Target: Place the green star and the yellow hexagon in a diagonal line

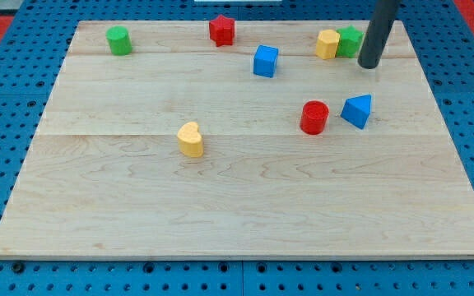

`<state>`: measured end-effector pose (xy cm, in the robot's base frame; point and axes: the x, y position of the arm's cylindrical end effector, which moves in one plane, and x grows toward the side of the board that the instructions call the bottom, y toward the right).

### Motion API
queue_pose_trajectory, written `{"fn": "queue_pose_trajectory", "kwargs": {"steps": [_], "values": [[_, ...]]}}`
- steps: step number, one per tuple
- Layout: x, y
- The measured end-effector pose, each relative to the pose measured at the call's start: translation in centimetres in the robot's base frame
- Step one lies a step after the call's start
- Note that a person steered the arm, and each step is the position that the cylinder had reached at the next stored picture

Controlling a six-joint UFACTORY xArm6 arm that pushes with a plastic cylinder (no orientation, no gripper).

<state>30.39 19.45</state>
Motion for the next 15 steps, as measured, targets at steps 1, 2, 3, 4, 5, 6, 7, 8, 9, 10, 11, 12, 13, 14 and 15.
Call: {"fn": "queue_pose_trajectory", "kwargs": {"steps": [1, 2, 3, 4, 5, 6, 7, 8, 9, 10, 11, 12, 13, 14, 15], "values": [[-1.8, -1.5], [-4.4, -1.4], [-4.6, -1.8], [-4.3, -8.7], [-3.2, -12.7], [-5.4, -8.6], [-9.4, -10.8], [-9.6, -14.2], [-5.3, -14.5], [-4.2, -14.7], [-4.4, -14.7], [-4.4, -15.3], [-4.4, -15.8], [-4.6, -14.2], [-3.9, -12.7]]}}
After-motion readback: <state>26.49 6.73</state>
